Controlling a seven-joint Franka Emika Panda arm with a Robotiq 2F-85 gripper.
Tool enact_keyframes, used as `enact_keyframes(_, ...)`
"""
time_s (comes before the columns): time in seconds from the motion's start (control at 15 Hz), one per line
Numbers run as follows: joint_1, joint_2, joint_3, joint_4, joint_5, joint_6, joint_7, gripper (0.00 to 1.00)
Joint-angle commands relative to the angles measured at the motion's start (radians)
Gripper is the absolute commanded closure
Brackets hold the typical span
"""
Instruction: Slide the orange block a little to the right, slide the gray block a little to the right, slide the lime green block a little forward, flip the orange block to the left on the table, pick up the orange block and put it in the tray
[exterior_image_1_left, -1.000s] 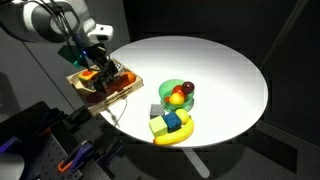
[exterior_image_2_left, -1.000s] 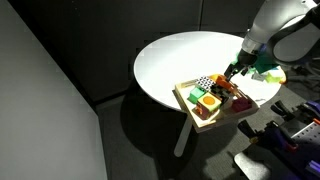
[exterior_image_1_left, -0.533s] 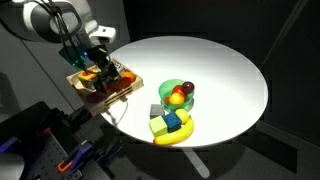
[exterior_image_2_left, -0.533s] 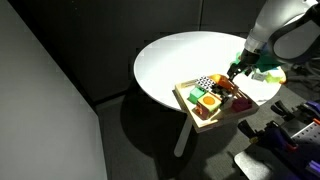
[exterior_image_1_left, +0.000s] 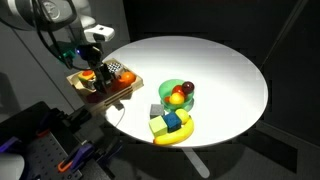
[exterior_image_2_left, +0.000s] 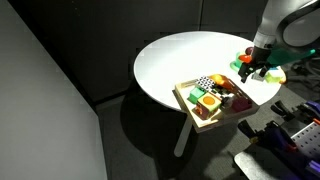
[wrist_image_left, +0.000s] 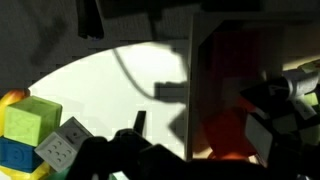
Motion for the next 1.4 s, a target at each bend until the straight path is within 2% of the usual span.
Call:
enact_keyframes(0.0,-0.032,-0.113,0.033,-0.025,-0.003,-0.160,0.036,0.00)
enact_keyframes(0.2,-0.040,-0.166,0.050,-0.021,0.010,-0.299,0.010,0.00)
enact_keyframes(0.47,-0.048,-0.232,0.066,-0.028,-0.004,-0.408,-0.030,0.00)
enact_keyframes(0.93,-0.053,-0.325,0.066,-0.070,-0.003,-0.434,-0.147,0.00)
enact_keyframes(1.07,-0.053,-0.276,0.079,-0.044,0.006,-0.421,-0.122,0.00)
enact_keyframes(1.33,-0.053,-0.272,0.083,-0.044,0.006,-0.421,-0.124,0.00)
